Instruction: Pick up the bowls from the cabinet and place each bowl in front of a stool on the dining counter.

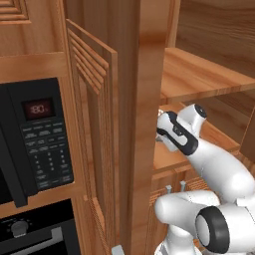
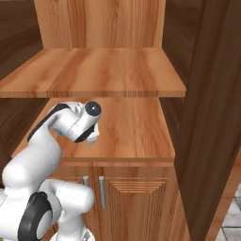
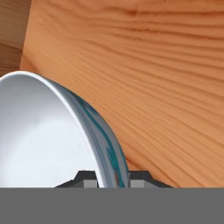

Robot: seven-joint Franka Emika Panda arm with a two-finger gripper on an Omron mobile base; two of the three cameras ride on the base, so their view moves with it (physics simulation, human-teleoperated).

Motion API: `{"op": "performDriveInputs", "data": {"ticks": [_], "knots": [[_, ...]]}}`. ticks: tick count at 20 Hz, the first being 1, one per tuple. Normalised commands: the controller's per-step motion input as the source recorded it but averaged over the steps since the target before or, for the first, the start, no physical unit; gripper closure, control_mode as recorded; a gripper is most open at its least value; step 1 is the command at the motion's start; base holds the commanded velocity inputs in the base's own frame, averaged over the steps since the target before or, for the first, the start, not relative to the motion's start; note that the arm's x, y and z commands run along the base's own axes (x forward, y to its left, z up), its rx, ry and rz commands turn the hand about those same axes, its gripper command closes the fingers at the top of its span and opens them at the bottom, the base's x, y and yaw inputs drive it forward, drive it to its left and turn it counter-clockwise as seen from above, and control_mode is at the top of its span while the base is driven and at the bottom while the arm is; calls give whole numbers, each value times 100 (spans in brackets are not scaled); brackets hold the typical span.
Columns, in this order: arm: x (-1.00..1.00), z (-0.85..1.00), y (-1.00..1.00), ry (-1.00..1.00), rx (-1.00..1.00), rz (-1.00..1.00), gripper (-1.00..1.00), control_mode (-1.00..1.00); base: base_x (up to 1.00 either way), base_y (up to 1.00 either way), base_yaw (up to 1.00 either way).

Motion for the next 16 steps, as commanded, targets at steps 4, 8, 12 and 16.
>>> {"op": "performDriveInputs", "data": {"ticks": [4, 8, 12, 16], "knots": [[-37, 0, -5, -17, 0, -6, 100, -100, 0, 0, 0], [-47, 24, -37, -5, 0, 0, 100, -100, 0, 0, 0], [-45, 48, -56, -1, 0, 0, 100, -100, 0, 0, 0], [-53, 66, -47, 4, 0, 0, 100, -100, 0, 0, 0]]}}
